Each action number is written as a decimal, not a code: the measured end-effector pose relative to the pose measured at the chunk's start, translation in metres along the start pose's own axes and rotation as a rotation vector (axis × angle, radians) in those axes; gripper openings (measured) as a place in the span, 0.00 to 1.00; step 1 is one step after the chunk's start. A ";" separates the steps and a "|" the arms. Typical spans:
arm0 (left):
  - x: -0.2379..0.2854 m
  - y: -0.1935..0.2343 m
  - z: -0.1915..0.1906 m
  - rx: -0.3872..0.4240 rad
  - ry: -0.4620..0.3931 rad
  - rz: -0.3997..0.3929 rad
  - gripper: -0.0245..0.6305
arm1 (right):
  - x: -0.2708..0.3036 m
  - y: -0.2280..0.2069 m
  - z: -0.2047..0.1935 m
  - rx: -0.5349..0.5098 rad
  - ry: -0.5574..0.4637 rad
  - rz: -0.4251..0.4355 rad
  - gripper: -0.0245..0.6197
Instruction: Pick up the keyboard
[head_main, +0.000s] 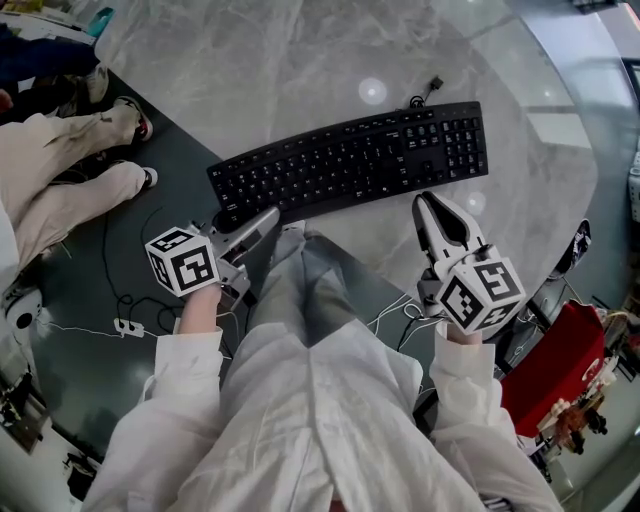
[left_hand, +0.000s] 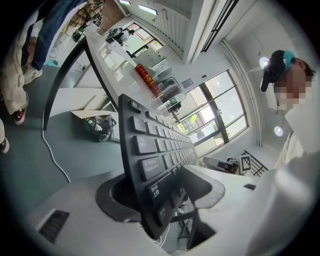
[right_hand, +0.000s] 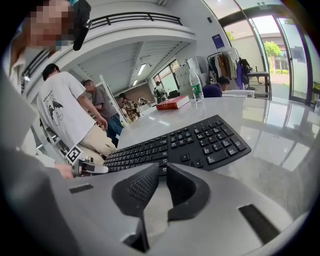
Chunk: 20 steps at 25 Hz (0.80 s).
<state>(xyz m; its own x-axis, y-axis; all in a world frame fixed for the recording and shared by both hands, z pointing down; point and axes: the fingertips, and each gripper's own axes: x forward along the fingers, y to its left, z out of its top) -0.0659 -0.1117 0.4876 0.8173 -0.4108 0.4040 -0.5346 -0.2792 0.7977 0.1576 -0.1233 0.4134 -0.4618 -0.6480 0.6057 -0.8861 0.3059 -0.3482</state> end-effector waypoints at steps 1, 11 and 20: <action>0.000 0.000 0.000 -0.003 -0.003 0.001 0.44 | 0.000 -0.001 0.001 -0.004 0.003 0.002 0.09; 0.000 -0.003 0.001 -0.021 0.009 -0.008 0.45 | 0.001 -0.025 0.009 -0.028 0.020 -0.012 0.09; 0.001 -0.003 0.001 -0.028 0.008 -0.021 0.46 | -0.004 -0.047 0.018 -0.059 0.012 -0.054 0.09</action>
<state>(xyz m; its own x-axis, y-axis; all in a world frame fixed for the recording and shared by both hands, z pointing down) -0.0637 -0.1124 0.4853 0.8300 -0.3979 0.3908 -0.5113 -0.2630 0.8181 0.2019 -0.1478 0.4143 -0.4131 -0.6564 0.6313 -0.9105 0.3112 -0.2722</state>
